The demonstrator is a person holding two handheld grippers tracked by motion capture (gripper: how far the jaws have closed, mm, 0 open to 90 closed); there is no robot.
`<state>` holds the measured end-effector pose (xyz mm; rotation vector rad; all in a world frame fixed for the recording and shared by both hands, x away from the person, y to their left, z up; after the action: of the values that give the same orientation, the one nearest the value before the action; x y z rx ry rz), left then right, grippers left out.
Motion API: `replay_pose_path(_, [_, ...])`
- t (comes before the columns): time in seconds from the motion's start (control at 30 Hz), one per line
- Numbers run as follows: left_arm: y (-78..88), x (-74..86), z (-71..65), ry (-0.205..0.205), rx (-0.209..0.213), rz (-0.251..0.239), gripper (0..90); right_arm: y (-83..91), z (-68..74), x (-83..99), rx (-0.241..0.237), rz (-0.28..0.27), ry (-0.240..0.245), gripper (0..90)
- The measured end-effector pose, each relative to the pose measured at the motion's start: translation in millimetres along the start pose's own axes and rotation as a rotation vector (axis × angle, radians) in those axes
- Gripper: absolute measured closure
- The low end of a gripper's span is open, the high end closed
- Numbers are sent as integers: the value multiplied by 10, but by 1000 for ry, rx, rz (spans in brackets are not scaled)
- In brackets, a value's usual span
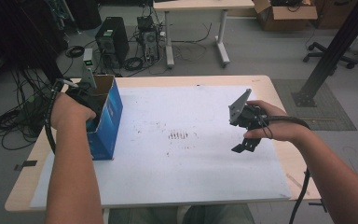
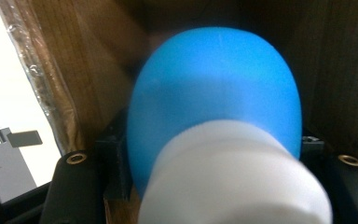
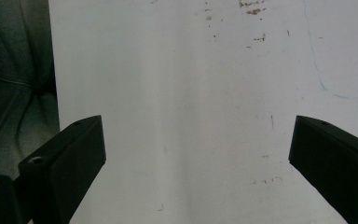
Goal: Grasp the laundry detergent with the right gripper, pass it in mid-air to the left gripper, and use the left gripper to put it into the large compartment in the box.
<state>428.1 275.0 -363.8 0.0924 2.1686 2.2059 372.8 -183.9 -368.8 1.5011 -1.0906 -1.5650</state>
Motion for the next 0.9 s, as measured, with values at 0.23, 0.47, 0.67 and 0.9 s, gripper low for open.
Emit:
replay_pose_path(0.23, [48, 4, -2, 5, 7, -16, 326, 0, 4, 19, 0, -3, -4, 38])
replay_pose_path(0.47, [115, 22, -15, 8, 6, -27, 298, 8, 9, 2, 2, -11, 5, 39])
replay_pose_path(0.67, [200, 41, -15, 13, -15, -38, 257, 7, 17, -7, 3, -15, 7, 38])
replay_pose_path(0.9, [315, 80, -9, 16, -31, -56, 233, 10, 25, -11, 4, -23, 13, 38])
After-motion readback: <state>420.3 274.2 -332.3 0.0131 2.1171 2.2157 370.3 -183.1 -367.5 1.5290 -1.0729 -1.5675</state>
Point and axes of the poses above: each handheld gripper's, and its own axes: y roughly backward along the jaws, x roughly out of its underside, z roughly to its left, the point moved 7 cm from there along -y, roughly forward along the jaws, and after that the axes turned 2 degrees about -z, right-handed, at the moved point
